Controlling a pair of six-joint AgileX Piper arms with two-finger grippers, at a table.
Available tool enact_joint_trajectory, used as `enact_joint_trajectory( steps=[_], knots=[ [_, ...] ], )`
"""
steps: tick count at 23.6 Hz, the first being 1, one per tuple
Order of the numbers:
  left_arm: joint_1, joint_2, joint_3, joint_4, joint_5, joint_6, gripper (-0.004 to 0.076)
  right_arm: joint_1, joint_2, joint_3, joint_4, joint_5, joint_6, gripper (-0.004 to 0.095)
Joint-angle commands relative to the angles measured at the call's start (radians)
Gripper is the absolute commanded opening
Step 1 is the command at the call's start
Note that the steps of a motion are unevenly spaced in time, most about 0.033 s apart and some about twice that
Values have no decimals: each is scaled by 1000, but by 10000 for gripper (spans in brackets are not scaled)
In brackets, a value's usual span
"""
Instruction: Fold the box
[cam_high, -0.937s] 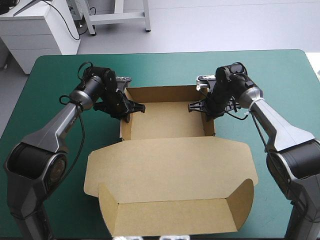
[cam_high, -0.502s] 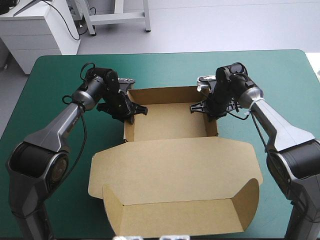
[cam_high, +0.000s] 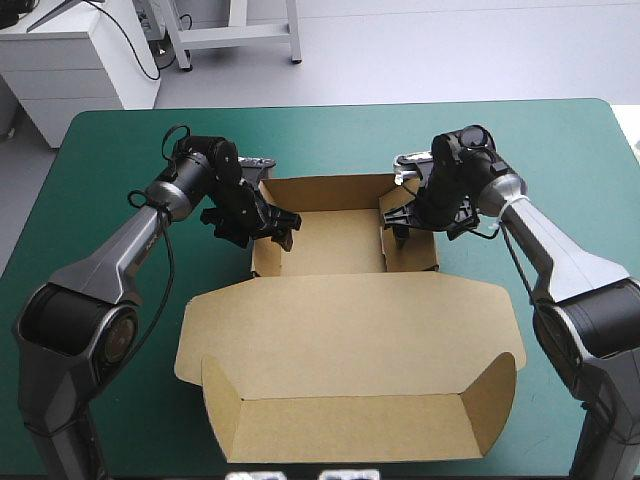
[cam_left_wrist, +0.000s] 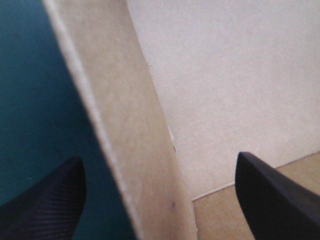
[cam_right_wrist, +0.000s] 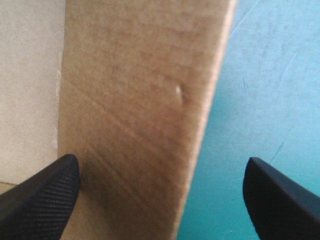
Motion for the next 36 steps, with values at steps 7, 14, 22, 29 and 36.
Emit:
enact_joint_trajectory(
  steps=[7,14,22,29,36],
  knots=[
    [-4,-213,-140,164,61,3,573,-5,-157,-36,-46,22,-49,792],
    [-4,-491,-154,154,61,134,68,-5,-297,-36,-13,19,-88,791],
    [-4,-904,231,181,61,179,-8,-5,-284,-24,33,-79,-95,791],
    [-4,-1155,612,203,28,145,-8,-5,-189,-24,31,-90,-101,791],
    [-4,-1366,838,203,-29,69,-8,-5,-83,-25,27,-140,-100,791]
  ],
)
